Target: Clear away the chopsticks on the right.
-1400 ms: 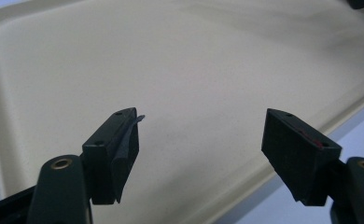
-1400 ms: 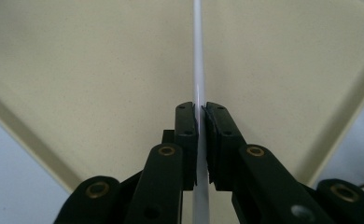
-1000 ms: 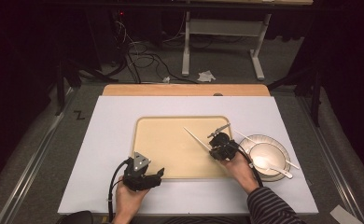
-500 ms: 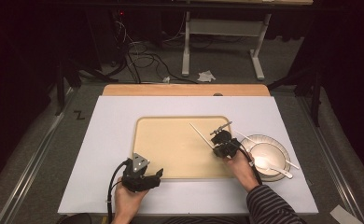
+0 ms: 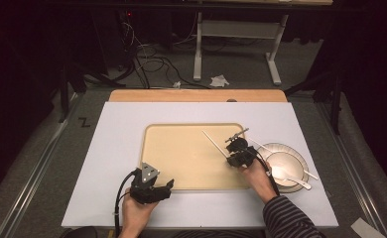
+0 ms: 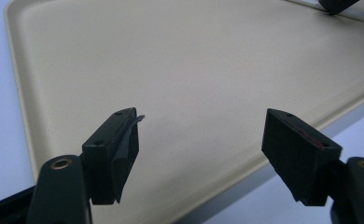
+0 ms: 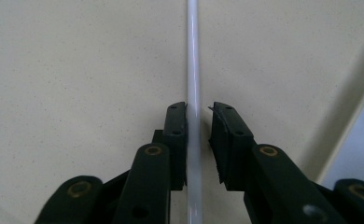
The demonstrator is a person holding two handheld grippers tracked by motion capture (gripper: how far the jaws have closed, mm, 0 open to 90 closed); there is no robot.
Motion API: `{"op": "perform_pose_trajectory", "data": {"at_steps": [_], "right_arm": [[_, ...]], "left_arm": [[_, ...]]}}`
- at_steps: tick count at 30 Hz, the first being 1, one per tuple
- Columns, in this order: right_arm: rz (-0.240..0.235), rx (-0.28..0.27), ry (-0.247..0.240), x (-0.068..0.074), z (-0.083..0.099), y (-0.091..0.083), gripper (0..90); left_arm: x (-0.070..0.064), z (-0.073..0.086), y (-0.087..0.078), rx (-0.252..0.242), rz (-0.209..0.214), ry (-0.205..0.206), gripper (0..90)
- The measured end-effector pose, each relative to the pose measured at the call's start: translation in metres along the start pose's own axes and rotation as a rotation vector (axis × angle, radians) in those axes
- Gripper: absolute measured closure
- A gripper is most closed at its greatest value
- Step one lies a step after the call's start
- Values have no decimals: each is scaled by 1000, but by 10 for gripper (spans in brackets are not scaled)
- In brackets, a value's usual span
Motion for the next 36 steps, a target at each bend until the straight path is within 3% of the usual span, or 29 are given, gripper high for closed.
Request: {"op": "perform_pose_trajectory", "data": {"at_steps": [10,18,25,31,36], "right_arm": [[11,1,11,-4,0,0,671],[-8,-5,29,-5,-1,-4,588],[-54,-53,38,-7,-4,-14,574],[-96,-114,-3,-8,-6,-27,567],[-143,-165,6,-11,-6,-39,565]], "left_arm": [[-1,1,1,7,1,2,276],[-1,1,0,8,5,4,275],[2,0,0,3,2,-4,275],[1,0,1,7,7,-4,275],[0,-1,3,8,15,-8,273]]}}
Point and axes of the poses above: each handheld gripper's, and its own axes: y roughly forward along the jaws, z roughly out of its underside, x roughly to its left, the point moved 6 cm from there along y, roughly forward along the jaws, and after that the axes turned 14 degrees about y, right-handed, at the moved point
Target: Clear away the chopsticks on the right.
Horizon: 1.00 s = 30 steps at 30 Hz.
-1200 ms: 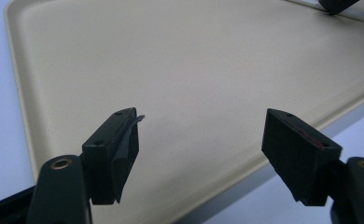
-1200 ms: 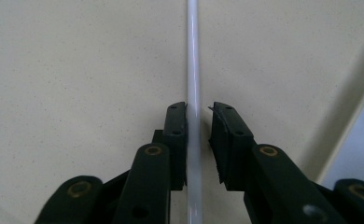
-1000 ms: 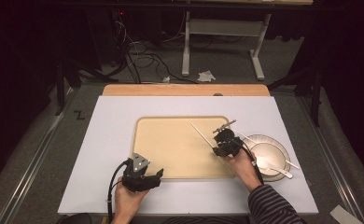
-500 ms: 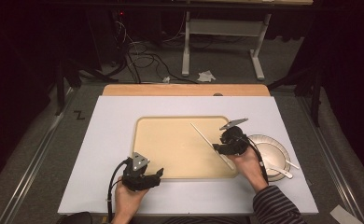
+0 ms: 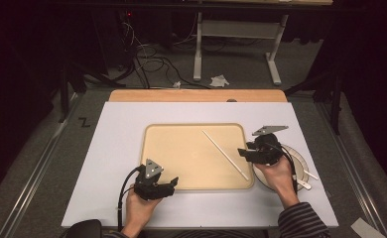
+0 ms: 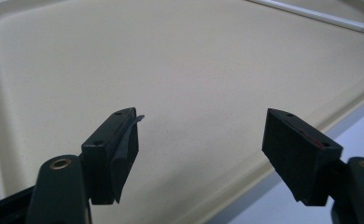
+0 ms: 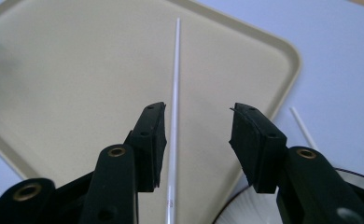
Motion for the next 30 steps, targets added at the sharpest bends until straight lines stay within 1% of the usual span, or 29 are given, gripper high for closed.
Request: {"op": "perform_pose_trajectory", "data": {"at_steps": [2,4,5,6,7,8,11,12,13,14,15,16,18,19,20,21,23,24,26,28,29,30], "right_arm": [[-16,-13,2,-2,0,-5,566],[-20,-18,3,-3,0,-8,567],[-30,-32,21,-6,0,-14,568],[-35,-45,27,-8,0,-16,568],[-39,-50,36,-10,0,-19,568],[-44,-61,44,-12,0,-22,569],[-53,-92,62,-17,1,-31,571],[-53,-92,62,-17,1,-31,571],[-35,-113,53,-19,1,-37,570],[-20,-119,47,-20,2,-40,570],[-16,-131,39,-21,3,-43,571],[-9,-138,36,-23,3,-46,573],[-2,-146,37,-24,4,-48,576],[2,-156,48,-28,5,-54,581],[6,-154,51,-30,6,-56,582],[13,-157,51,-33,7,-58,584],[19,-169,59,-37,8,-62,585],[26,-165,61,-39,9,-64,588],[32,-176,62,-43,10,-68,591],[33,-179,74,-47,11,-72,595],[37,-191,78,-50,11,-74,597],[40,-189,77,-53,12,-77,599]], "left_arm": [[-1,0,1,7,4,9,273],[-1,0,2,3,7,2,273],[-2,0,3,6,13,6,274],[-3,0,3,9,16,10,273],[-4,-1,4,3,18,1,273],[-4,-1,5,5,21,3,273],[-6,-1,7,10,36,7,273],[-6,-1,7,10,36,7,273],[-8,-1,8,13,45,11,273],[-9,-2,9,7,49,4,273],[-10,-1,10,11,52,12,273],[-10,-2,11,11,56,11,273],[-11,-1,11,17,59,16,273],[-12,-1,12,15,62,15,273],[-12,-2,13,14,65,11,273],[-13,-2,13,16,69,16,273],[-13,-2,14,18,70,14,273],[-13,-2,14,18,70,14,273],[-14,-2,15,18,76,11,273],[-14,-2,15,22,77,13,273],[-14,-2,15,22,78,14,272],[-14,-2,15,21,78,15,272]]}}
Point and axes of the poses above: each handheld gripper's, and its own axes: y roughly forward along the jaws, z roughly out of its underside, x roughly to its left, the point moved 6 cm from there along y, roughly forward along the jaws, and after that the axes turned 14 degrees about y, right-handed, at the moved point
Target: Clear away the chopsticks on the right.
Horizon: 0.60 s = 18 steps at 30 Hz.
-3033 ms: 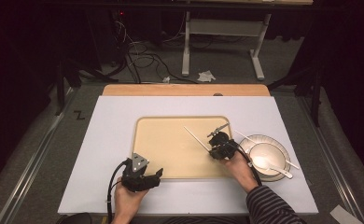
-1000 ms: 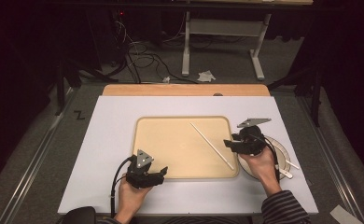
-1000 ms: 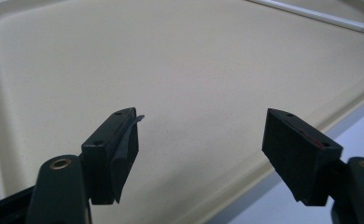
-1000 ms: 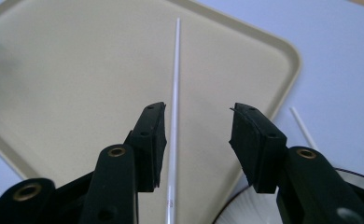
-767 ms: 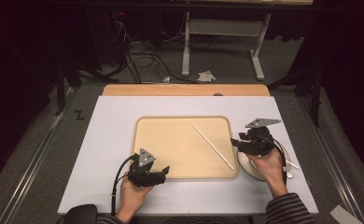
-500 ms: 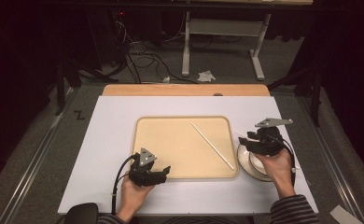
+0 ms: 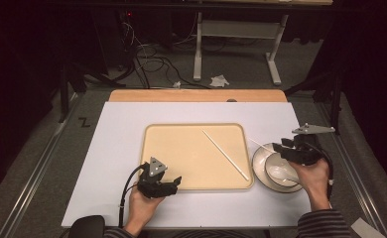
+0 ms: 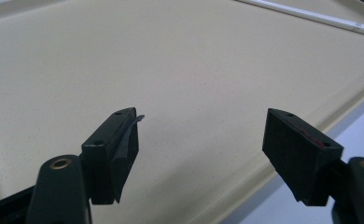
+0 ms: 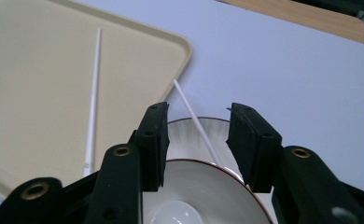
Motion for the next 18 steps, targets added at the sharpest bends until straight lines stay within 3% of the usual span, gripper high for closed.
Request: {"op": "perform_pose_trajectory", "data": {"at_steps": [9,18], "right_arm": [[31,-28,29,-26,0,-16,635],[101,-35,76,-56,5,-27,666]], "left_arm": [[-1,0,0,-2,-1,4,272],[0,0,0,0,-2,8,272]]}}
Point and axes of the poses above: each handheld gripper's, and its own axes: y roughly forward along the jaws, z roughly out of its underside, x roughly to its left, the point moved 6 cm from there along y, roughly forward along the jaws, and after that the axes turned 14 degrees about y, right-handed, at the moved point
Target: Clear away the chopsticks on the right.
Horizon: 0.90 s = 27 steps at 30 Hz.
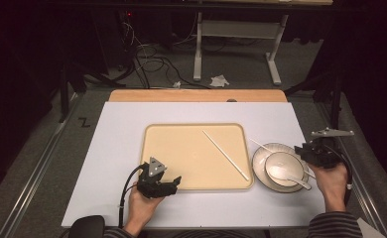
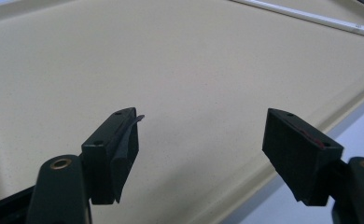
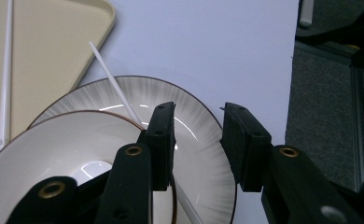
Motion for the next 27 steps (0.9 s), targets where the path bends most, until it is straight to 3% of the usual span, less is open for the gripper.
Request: {"op": "perform_pose_trajectory", "data": {"at_steps": [2,5,8,13,19,27], "right_arm": [[9,1,11,-4,1,-1,668],[60,11,31,-20,5,-3,679],[73,15,46,-29,7,-3,680],[125,36,49,-42,13,-6,691],[133,61,76,-53,21,-7,700],[135,153,98,-66,35,-7,708]], "left_arm": [[0,0,0,-2,-1,-1,272],[0,0,0,2,0,1,272],[-1,1,1,3,2,3,272],[0,0,0,-1,-1,-1,272],[-1,1,1,0,-3,1,272],[4,-3,-1,-12,-13,-10,272]]}}
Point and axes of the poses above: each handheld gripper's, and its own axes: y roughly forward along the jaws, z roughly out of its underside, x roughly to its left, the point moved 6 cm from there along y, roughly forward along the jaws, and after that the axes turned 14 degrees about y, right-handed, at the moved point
